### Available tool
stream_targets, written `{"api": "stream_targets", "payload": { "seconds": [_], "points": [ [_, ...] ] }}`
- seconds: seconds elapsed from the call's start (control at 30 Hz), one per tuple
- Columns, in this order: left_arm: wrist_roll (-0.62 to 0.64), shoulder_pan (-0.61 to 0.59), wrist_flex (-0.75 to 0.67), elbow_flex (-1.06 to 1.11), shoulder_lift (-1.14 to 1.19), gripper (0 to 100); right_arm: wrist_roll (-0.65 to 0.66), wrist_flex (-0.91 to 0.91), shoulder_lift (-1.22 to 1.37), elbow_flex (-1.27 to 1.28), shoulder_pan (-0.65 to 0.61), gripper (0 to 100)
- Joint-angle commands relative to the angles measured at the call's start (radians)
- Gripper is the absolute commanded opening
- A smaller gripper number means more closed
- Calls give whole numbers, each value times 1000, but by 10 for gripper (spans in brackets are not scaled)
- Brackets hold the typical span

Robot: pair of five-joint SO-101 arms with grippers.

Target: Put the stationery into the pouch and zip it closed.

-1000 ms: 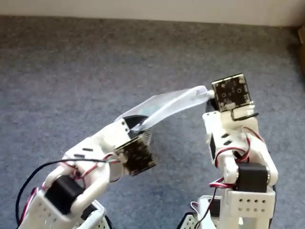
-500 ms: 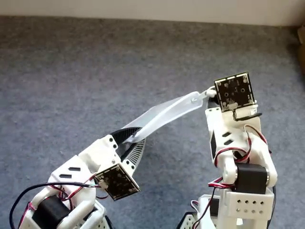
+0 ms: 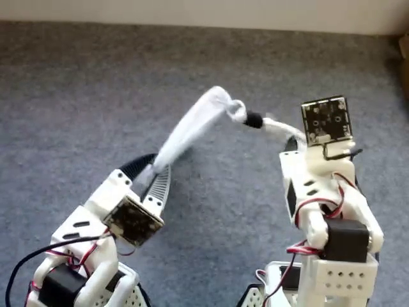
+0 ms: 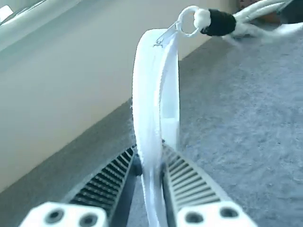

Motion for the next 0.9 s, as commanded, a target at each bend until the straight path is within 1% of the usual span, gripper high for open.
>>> {"api": "stream_targets", "payload": {
  "seconds": [0.0,0.1,0.23,0.4,0.47,0.63,0.7,0.77,0.87],
  "points": [
    [49,-35,-44,-8,-21,162,-15,114,-2,-145,-67,225],
    [133,-38,-38,-13,-22,242,-15,200,-2,-234,-77,225],
    [137,-62,14,-64,-21,271,-15,275,-2,-306,-77,225],
    [138,-61,124,-156,-21,311,-15,315,-2,-317,-77,225],
    [146,-51,163,-200,-21,312,-15,334,-2,-320,-77,225],
    [226,39,233,-348,-19,309,-21,344,-2,-323,-77,224],
    [239,33,235,-380,-16,309,-21,349,-4,-318,-77,224],
    [252,-1,233,-381,-21,306,-21,386,-4,-318,-77,215],
    [247,-59,235,-380,-22,242,-21,430,-4,-323,-77,119]
  ]
}}
